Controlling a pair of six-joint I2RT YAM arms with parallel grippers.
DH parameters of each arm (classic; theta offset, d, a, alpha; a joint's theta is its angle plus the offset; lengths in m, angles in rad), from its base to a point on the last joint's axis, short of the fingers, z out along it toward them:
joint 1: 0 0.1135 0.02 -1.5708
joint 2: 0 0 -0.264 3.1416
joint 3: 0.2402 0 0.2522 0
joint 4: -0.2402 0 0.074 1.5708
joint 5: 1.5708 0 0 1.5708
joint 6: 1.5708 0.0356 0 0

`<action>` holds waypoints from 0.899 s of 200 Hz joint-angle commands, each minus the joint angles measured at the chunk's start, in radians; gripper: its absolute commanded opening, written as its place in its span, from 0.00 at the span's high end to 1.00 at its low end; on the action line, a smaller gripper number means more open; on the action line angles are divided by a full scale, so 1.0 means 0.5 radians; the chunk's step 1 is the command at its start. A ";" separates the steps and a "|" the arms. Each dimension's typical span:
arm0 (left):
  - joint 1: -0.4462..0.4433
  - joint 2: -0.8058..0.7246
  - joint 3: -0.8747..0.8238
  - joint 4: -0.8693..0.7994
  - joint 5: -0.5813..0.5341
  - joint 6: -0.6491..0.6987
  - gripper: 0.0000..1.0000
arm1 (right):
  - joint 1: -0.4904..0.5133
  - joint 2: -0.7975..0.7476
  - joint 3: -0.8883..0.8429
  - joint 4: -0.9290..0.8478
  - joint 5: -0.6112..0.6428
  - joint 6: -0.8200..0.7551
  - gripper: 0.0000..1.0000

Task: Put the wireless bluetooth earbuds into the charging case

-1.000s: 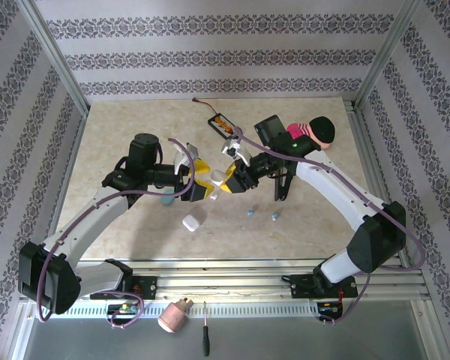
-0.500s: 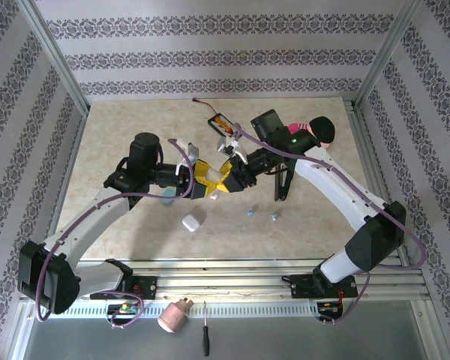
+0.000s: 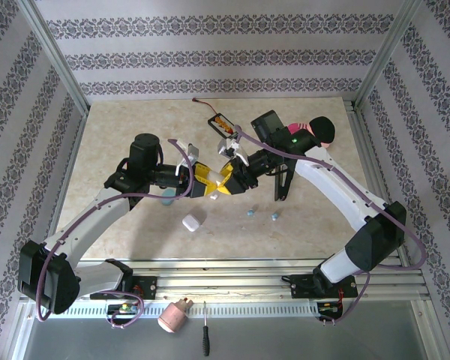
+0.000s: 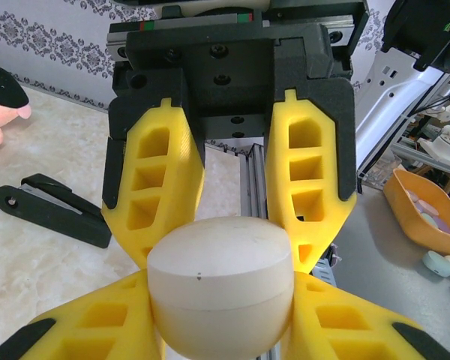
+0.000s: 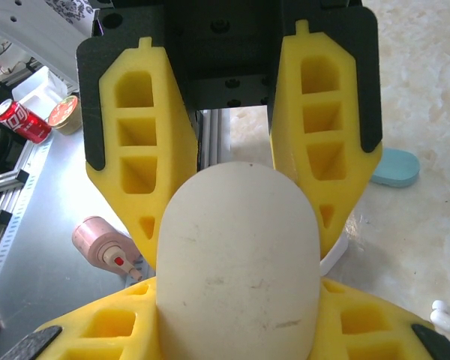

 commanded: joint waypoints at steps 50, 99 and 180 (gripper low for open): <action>-0.024 -0.065 -0.044 0.215 0.082 0.103 0.78 | -0.038 -0.049 -0.039 0.089 0.014 0.002 0.43; -0.024 -0.048 -0.046 0.212 0.062 0.141 0.78 | -0.069 -0.088 -0.080 0.142 -0.025 0.028 0.39; -0.025 -0.039 -0.054 0.212 0.033 0.157 0.78 | -0.126 -0.127 -0.177 0.430 -0.011 0.267 0.32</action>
